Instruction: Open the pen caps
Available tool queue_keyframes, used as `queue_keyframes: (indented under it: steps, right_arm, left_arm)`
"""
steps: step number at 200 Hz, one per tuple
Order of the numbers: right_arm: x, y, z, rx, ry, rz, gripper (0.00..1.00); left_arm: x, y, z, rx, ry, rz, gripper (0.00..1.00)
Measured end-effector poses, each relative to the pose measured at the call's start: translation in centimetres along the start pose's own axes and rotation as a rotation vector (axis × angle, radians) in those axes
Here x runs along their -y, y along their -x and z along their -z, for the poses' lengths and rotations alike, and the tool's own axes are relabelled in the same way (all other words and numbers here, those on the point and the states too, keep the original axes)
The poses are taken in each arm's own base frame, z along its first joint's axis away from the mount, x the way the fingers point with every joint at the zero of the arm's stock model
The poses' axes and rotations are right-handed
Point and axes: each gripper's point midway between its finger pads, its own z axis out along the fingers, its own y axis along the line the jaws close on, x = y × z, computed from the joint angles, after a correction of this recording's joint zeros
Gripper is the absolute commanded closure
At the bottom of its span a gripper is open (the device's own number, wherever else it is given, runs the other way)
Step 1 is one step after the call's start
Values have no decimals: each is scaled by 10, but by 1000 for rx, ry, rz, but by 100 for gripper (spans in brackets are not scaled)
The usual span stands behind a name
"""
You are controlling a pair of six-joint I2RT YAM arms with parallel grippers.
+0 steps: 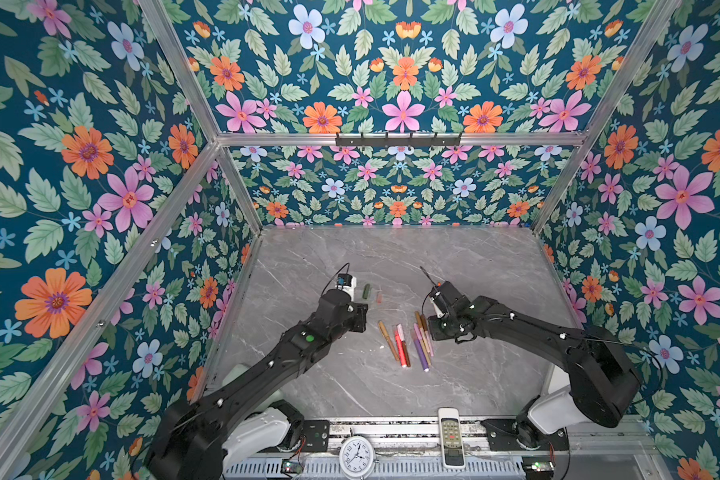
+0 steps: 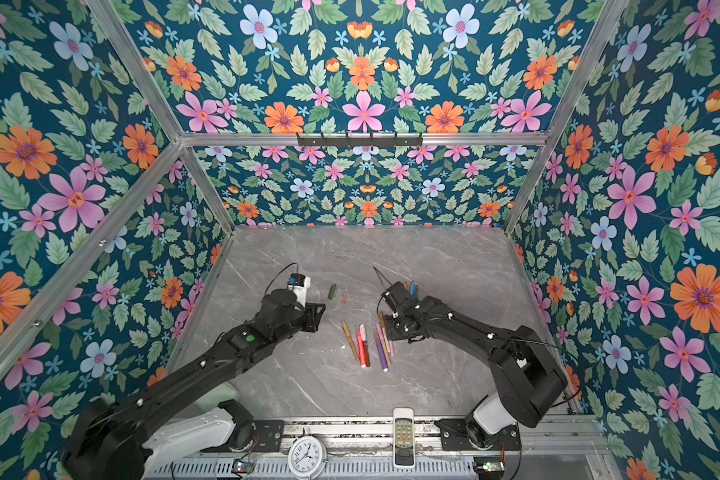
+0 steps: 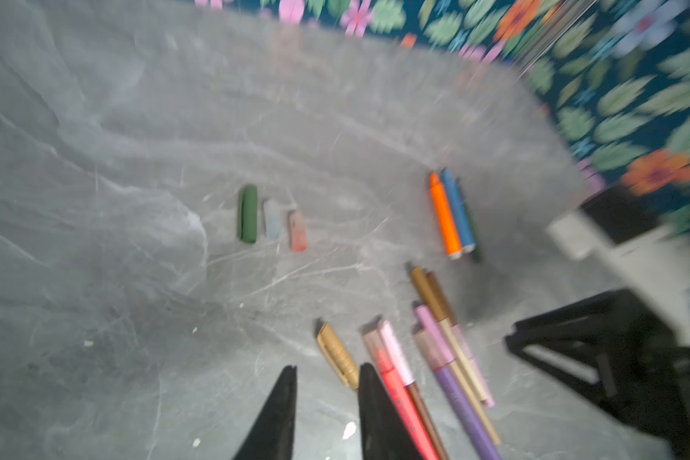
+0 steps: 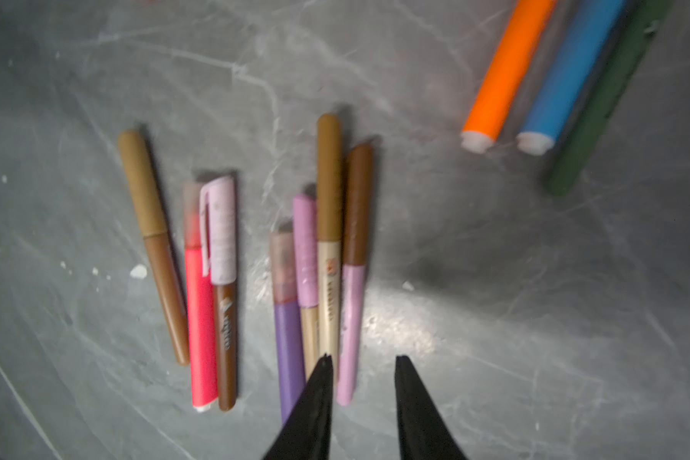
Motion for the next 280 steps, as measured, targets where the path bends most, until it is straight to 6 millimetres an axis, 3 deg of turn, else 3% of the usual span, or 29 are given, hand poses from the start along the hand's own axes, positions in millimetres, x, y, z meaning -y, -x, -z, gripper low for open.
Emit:
queue_keyframes:
  steps: [30, 88, 120, 132, 137, 141, 189, 280]
  right_arm:
    - [-41, -11, 6, 21, -2, 99, 71]
    - [-69, -14, -4, -4, -4, 86, 71]
    - [-82, -14, -14, -31, 13, 93, 71]
    - [-84, -18, -21, -60, 19, 95, 71]
    - [-84, -19, -23, -67, 14, 97, 71]
    - [-84, -20, -24, -71, 12, 98, 71]
    - [-95, -25, -45, -132, 27, 101, 71]
    - [-105, -24, -53, -142, 27, 114, 71]
  left_arm:
    - [-12, 9, 20, 161, 5, 33, 53]
    - [-24, 11, 7, 122, 107, 78, 53]
    - [-31, 8, 13, 125, 136, 107, 36]
    - [-33, 10, 18, 140, 140, 118, 19]
    - [-34, 10, 20, 145, 143, 118, 5]
    - [-34, 11, 22, 153, 147, 119, 0]
    - [-42, 24, 36, 206, 194, 125, 0]
    - [-57, 29, 54, 263, 270, 133, 8]
